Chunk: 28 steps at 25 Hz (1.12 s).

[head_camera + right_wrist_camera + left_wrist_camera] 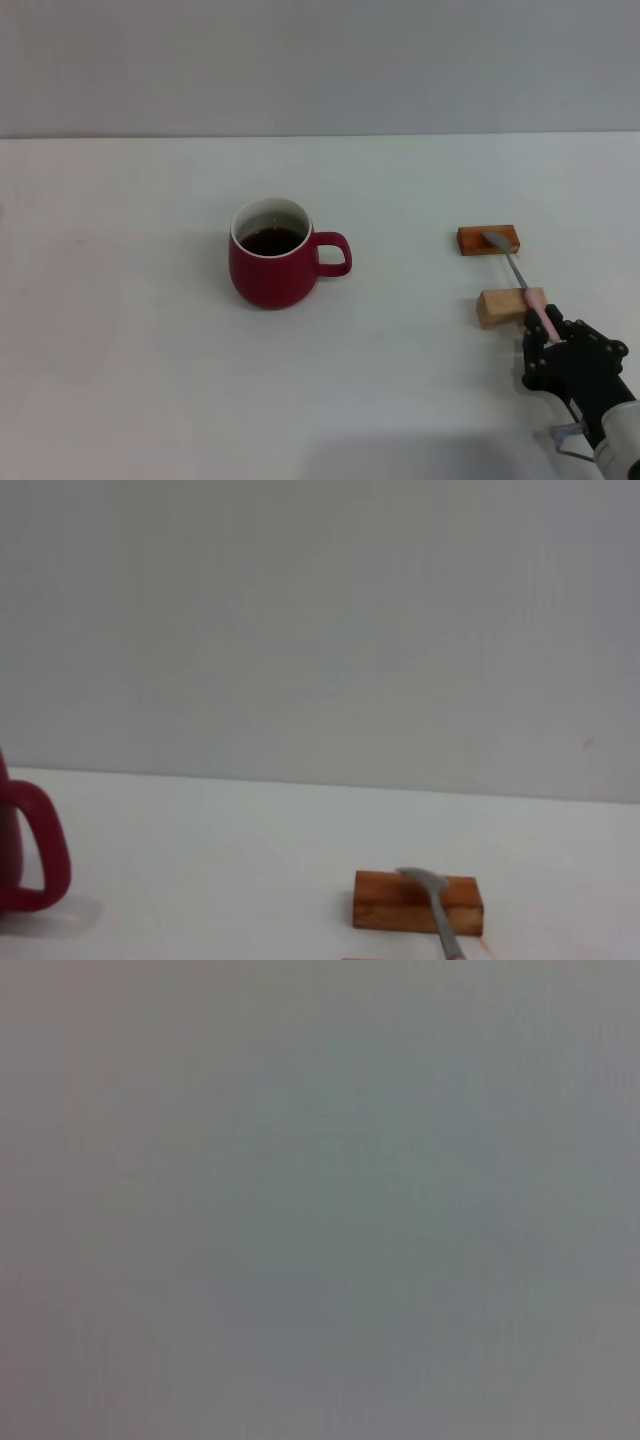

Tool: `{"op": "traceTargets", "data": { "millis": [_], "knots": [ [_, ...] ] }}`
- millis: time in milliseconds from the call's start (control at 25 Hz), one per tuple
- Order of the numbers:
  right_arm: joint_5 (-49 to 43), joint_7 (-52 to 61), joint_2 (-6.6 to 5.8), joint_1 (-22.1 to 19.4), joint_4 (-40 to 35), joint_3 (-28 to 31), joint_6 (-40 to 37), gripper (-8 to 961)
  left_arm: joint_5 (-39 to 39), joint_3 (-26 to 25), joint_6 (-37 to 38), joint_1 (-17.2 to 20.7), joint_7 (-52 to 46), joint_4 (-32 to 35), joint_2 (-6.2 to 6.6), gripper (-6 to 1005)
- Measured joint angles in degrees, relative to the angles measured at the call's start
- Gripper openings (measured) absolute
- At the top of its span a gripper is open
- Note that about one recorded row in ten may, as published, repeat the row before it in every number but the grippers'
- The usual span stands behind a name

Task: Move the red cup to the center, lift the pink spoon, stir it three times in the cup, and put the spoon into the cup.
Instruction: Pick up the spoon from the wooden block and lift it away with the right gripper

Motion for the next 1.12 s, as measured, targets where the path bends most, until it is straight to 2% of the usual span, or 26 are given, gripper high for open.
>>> {"op": "traceTargets", "data": {
  "millis": [1120],
  "knots": [
    [-0.33,-5.76,0.16,0.23,2.25,2.39,-1.03,148,0.04,0.00,-0.03,0.00,-0.02,0.00,0.01,822]
  ]
}}
